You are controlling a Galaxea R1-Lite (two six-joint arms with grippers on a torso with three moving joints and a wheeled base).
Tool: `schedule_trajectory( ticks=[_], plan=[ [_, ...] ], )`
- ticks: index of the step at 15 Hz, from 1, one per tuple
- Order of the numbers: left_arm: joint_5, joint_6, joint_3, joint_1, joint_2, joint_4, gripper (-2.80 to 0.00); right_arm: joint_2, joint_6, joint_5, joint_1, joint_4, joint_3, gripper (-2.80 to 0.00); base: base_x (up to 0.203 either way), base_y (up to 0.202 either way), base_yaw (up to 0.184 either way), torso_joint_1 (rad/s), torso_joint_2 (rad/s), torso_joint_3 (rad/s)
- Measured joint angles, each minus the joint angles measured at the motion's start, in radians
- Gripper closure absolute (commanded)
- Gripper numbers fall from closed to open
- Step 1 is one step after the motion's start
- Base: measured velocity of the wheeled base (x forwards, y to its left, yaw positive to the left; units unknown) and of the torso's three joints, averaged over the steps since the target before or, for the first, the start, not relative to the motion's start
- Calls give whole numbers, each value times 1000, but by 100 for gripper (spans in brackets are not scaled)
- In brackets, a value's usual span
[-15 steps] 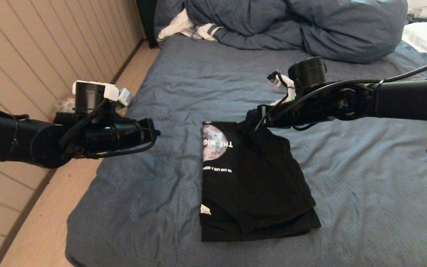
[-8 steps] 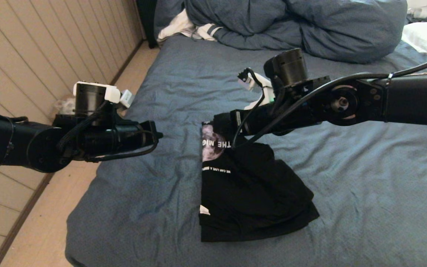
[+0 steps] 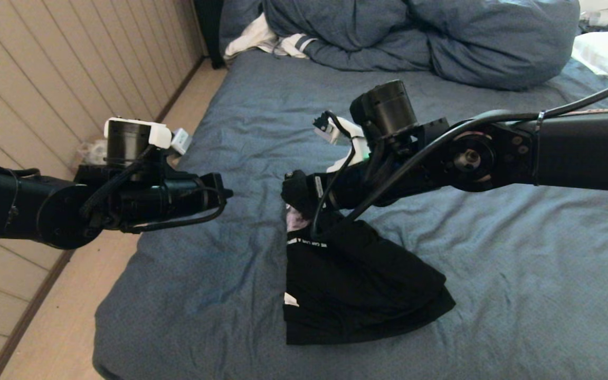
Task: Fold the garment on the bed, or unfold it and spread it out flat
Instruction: Unford the black T-shirt
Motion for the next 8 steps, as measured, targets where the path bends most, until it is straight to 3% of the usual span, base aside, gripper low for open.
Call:
schedule_trajectory(
  ticks=[2,3,6,8],
  plan=[
    [0,-2,1,-1,0,0,0,7,0,-7,-3,0,3,0,0,0,0,0,0,0],
    [0,-2,4,0,0,0,0,12,0,-25,-10,-1,3,-280,0,0,0,0,0,0],
    [0,-2,12,-1,1,0,0,22,-5,-96,-46,-8,7,-280,0,0,0,0,0,0],
    [0,-2,14,-1,1,0,0,23,-12,-102,-76,-9,7,-280,0,0,0,0,0,0]
  ],
)
